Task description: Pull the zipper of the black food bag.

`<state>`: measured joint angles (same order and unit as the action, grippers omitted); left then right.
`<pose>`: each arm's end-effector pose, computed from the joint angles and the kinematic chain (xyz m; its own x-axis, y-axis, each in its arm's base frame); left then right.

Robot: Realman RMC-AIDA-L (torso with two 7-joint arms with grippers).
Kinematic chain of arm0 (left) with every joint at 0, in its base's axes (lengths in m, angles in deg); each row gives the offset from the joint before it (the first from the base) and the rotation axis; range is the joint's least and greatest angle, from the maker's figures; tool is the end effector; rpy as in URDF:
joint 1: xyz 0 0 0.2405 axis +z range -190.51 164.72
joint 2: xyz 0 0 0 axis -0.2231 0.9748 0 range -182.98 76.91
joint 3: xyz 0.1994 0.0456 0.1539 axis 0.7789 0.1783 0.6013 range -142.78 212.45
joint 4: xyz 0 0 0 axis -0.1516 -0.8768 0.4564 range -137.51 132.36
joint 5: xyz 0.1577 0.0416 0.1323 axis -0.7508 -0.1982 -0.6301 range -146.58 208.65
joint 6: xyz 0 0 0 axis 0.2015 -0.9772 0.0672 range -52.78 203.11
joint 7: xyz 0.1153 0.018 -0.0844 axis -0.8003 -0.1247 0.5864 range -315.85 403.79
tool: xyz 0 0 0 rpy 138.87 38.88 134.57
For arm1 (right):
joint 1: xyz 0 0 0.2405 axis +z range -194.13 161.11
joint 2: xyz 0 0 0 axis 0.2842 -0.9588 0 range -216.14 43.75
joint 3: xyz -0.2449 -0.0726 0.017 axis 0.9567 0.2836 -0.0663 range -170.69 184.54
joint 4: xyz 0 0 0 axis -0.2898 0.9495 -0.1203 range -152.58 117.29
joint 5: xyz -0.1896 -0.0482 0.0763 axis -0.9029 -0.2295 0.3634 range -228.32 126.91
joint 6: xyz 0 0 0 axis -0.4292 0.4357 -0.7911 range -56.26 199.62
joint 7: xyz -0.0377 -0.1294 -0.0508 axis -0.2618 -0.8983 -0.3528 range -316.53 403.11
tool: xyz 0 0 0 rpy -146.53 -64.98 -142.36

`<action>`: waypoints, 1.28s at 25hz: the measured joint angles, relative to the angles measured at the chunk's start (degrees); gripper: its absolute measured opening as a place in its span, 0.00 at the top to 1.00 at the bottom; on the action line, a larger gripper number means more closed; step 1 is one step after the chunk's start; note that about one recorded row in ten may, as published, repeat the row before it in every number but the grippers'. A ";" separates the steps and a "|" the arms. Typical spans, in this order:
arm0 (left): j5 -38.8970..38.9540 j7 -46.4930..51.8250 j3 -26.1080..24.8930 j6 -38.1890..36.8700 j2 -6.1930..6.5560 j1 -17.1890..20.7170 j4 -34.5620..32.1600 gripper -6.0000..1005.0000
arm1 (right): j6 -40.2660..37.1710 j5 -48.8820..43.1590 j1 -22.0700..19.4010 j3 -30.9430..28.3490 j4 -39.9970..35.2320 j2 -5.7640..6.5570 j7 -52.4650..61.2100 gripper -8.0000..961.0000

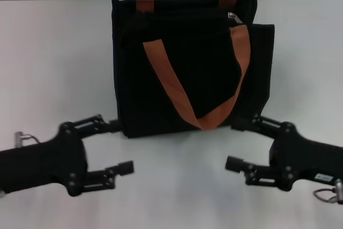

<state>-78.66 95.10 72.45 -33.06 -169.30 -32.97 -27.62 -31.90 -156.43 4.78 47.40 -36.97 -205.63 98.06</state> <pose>-0.2936 0.2342 0.0019 0.7242 0.1073 0.6812 0.2437 -0.9639 -0.1073 0.2781 0.2341 -0.0344 0.6361 -0.2382 -0.7339 -0.3604 -0.9327 -0.0097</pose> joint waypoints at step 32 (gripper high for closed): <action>-3.24 -0.60 5.80 6.73 -2.44 -1.74 0.53 0.22 | 10.83 -0.71 5.36 -0.11 13.53 -0.36 -11.89 0.13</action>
<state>-81.90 94.51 78.25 -26.32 -171.73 -34.71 -27.09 -21.07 -157.14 10.14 47.29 -23.44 -205.99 86.17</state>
